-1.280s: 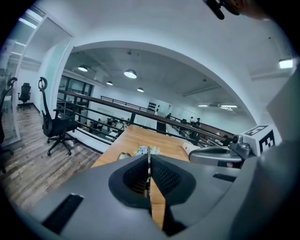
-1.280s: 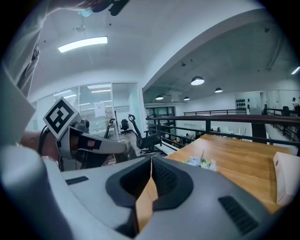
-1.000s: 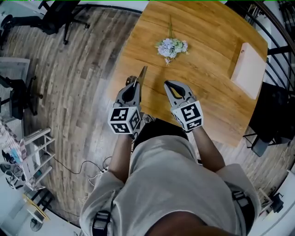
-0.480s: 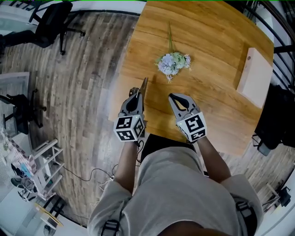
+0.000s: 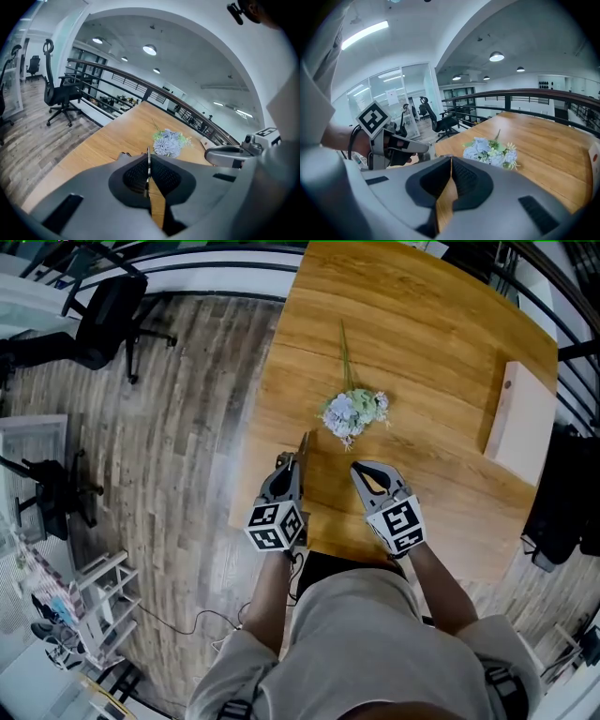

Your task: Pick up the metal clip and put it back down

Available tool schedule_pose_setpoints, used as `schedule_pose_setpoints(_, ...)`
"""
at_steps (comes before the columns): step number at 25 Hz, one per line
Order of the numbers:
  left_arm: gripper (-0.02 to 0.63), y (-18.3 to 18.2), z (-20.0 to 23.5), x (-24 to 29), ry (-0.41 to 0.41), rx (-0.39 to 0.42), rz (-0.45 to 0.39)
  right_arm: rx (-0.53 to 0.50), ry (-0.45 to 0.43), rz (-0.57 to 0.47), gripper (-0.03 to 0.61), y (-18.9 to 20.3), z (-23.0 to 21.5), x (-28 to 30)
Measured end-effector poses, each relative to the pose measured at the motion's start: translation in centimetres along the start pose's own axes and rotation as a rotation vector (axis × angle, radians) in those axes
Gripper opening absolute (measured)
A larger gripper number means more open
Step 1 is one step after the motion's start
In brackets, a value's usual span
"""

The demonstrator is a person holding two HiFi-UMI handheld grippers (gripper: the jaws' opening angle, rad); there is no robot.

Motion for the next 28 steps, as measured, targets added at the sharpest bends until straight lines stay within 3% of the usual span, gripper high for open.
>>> schedule_pose_setpoints(11, 0.026, 1.7, 0.0, 2.2, 0.041, -0.059, 0.024, 0.009, 0.003, -0.007, 0.028, 0.0, -1.2, 0.0)
schedule_pose_setpoints(16, 0.028, 2.8, -0.2, 3.1, 0.099, -0.074, 0.042, 0.020, 0.001, -0.005, 0.028, 0.3, -0.9, -0.4)
schedule_pose_setpoints(22, 0.029, 3.8, 0.2, 3.3, 0.068, -0.074, 0.056, 0.013, -0.002, -0.009, 0.028, 0.5, -0.8, -1.1)
schedule_pose_setpoints(23, 0.037, 3.9, 0.2, 3.3, 0.071, -0.077, 0.059, 0.014, 0.001, -0.009, 0.028, 0.6, -0.8, -1.2)
schedule_pose_setpoints(25, 0.131, 4.2, 0.4, 3.3, 0.080, -0.081, 0.071, 0.016, 0.008, -0.015, 0.028, 0.6, -0.7, -1.4)
schedule_pose_setpoints(28, 0.169, 4.2, 0.9, 2.8, 0.075, -0.082, 0.068, 0.013, 0.016, -0.030, 0.028, 0.1, -0.5, -1.7)
Point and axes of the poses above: the fingertips, and each gripper's own axes: x forward along the fingers, z to its left, y out of its underside, the point moved 8 cm from there along -x, backward along the fingers, and after that the axes turned 3 degrees about y, right-handed, at the moved point
